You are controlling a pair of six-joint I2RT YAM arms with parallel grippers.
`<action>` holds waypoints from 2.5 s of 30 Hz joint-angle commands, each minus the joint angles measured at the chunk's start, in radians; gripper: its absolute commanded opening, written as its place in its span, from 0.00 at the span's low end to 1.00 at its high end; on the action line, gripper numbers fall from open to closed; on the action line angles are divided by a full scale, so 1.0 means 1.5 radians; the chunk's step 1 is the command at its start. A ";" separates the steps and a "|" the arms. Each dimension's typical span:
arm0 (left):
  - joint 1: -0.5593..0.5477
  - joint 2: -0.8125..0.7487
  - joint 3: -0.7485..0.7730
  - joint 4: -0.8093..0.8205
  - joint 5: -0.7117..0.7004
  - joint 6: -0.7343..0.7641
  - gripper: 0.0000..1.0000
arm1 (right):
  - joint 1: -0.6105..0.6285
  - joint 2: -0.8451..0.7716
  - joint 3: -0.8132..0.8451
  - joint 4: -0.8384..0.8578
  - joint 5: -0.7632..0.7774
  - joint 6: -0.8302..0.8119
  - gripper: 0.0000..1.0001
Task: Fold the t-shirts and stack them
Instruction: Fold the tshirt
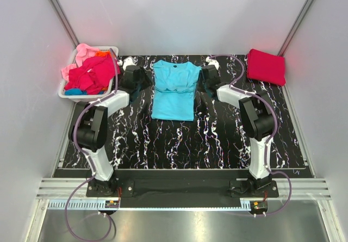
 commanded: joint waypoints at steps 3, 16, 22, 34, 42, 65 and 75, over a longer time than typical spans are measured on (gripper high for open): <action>-0.002 -0.049 0.023 -0.062 0.062 -0.038 0.54 | -0.004 -0.060 0.020 -0.024 -0.036 0.022 0.40; -0.016 0.007 0.106 -0.236 0.117 -0.070 0.00 | 0.014 -0.052 0.018 -0.106 -0.167 0.014 0.20; -0.033 0.099 0.204 -0.302 0.110 -0.075 0.00 | 0.023 -0.009 0.064 -0.118 -0.190 0.011 0.12; -0.038 0.209 0.317 -0.382 0.076 -0.122 0.00 | 0.025 0.060 0.139 -0.143 -0.216 0.013 0.11; -0.038 0.264 0.384 -0.384 0.086 -0.120 0.00 | 0.024 0.090 0.166 -0.142 -0.226 0.000 0.10; -0.063 0.134 0.185 0.047 0.006 0.010 0.00 | 0.023 0.065 0.231 -0.144 -0.041 -0.047 0.17; -0.070 -0.047 0.028 -0.109 0.024 -0.009 0.25 | 0.032 -0.102 0.010 -0.193 -0.086 0.009 0.54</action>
